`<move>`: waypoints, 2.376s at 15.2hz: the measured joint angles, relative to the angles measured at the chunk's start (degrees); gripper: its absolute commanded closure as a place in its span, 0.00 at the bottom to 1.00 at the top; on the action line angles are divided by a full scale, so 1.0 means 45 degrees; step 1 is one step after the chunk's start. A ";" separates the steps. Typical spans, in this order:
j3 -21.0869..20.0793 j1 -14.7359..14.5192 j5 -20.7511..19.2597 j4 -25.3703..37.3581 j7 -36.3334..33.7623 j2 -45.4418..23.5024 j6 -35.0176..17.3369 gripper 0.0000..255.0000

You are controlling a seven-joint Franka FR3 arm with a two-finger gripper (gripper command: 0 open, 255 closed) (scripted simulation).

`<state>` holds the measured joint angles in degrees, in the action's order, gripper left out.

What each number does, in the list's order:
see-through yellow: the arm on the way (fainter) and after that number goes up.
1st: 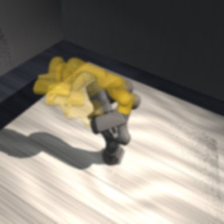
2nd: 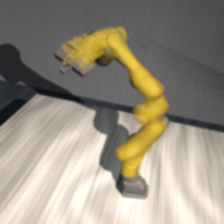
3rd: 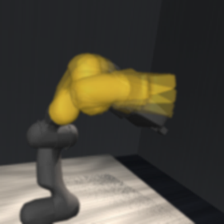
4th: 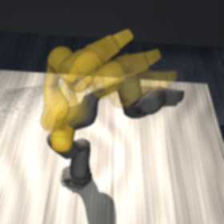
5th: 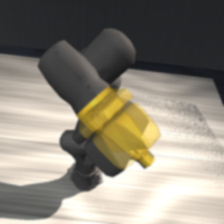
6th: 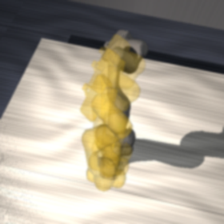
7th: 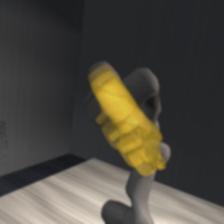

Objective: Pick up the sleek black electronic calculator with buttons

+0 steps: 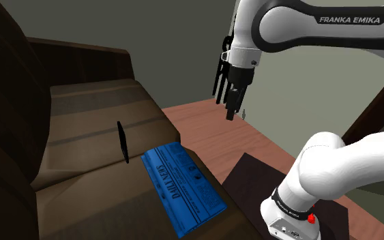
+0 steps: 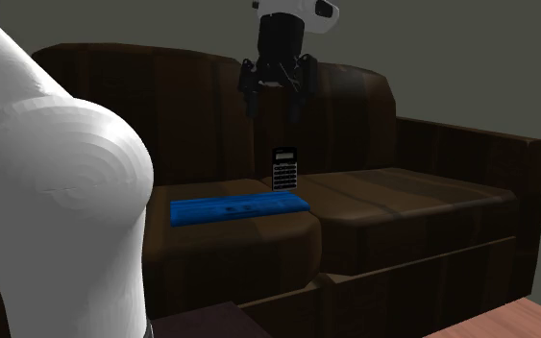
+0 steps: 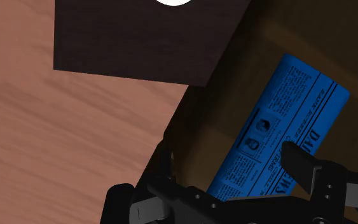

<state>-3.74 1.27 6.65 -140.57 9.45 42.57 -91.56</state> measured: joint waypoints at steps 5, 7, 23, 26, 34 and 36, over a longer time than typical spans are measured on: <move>-0.0897 -0.0149 0.0503 0.0208 -0.1188 -0.0808 -0.0898 0.00; -0.1414 -0.0187 0.0715 0.0478 -0.1919 -0.1378 -0.1394 0.00; -0.5330 0.0014 -0.0786 0.5232 -0.8872 -0.8213 -0.4567 0.00; -0.5710 -0.0168 -0.1846 0.6595 -1.0342 -0.9844 -0.4746 0.00; -0.5806 -0.0913 -0.3616 0.8723 -1.2476 -1.2456 -0.4932 0.00; -0.5783 -0.0912 -0.3678 0.8461 -1.2527 -1.2527 -0.5254 0.00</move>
<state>-29.77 -2.84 -9.90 -102.50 -46.93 -13.80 -115.20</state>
